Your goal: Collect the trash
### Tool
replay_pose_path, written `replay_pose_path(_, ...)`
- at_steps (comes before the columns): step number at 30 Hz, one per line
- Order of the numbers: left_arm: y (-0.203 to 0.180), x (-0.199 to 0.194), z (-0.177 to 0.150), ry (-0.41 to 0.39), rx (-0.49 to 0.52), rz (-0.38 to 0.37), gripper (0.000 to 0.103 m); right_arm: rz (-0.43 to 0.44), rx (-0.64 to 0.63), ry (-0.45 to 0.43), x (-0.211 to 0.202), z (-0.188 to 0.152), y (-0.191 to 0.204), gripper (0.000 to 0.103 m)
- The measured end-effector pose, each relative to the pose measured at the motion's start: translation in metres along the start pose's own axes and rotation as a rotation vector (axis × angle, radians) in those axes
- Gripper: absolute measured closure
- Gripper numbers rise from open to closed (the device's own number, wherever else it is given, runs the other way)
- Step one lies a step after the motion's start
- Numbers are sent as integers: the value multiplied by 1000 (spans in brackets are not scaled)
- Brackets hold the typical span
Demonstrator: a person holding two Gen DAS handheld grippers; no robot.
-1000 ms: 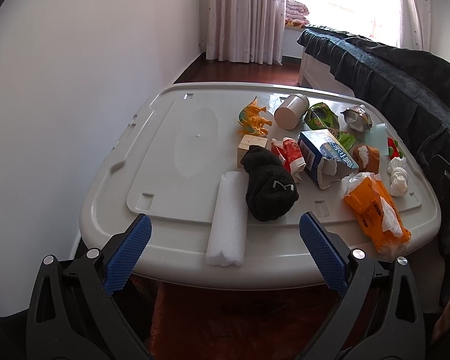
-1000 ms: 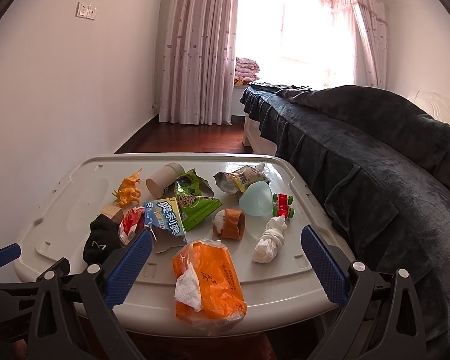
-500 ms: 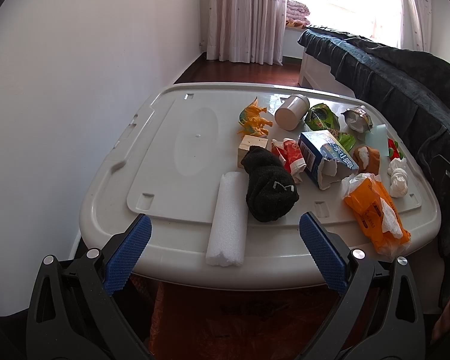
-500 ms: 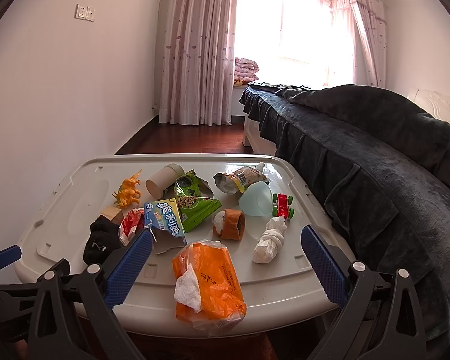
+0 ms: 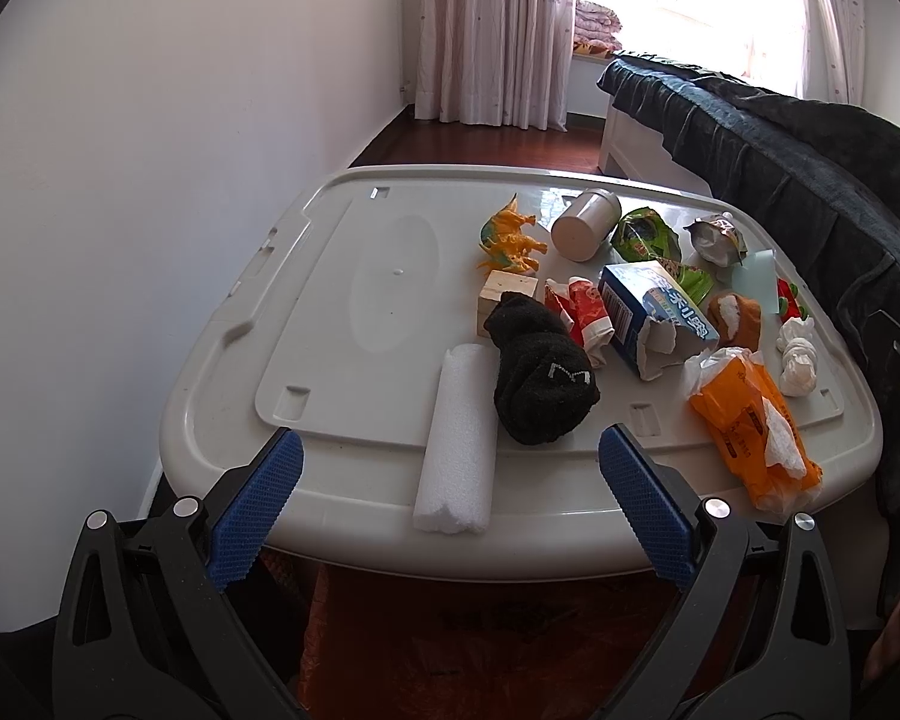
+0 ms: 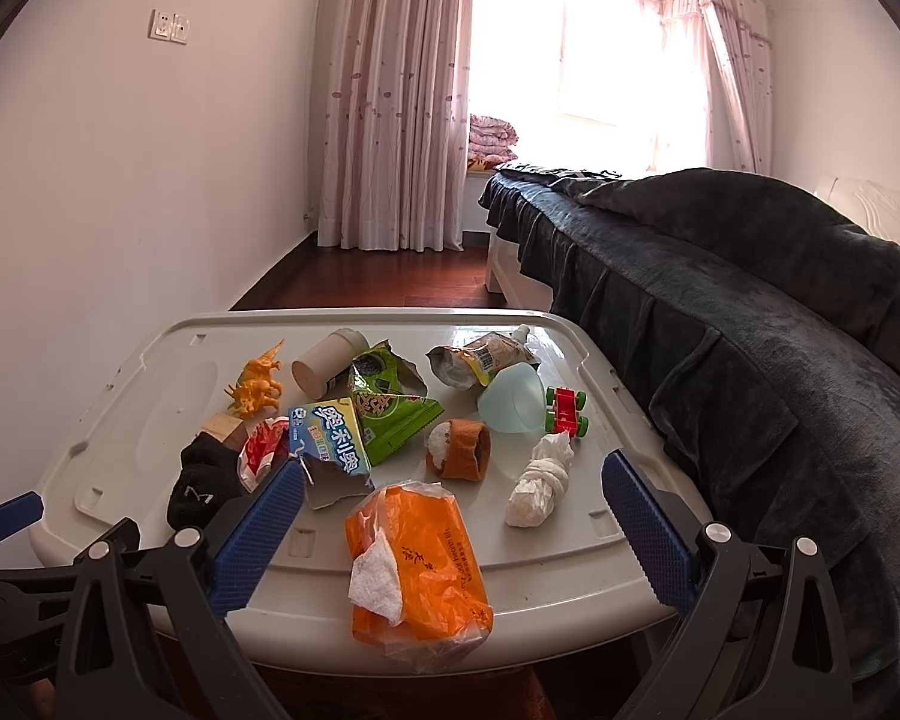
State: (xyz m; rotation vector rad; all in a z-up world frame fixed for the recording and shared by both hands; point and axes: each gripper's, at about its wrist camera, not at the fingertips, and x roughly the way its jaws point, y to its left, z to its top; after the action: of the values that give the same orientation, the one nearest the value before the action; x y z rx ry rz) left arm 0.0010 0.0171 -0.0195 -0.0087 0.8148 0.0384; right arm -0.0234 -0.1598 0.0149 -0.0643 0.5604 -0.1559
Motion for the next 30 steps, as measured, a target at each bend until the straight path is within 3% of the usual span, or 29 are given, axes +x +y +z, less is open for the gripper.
replay_pose_path(30, 8, 11, -11, 36, -15, 43, 7, -3, 42, -60, -16, 9, -19, 5)
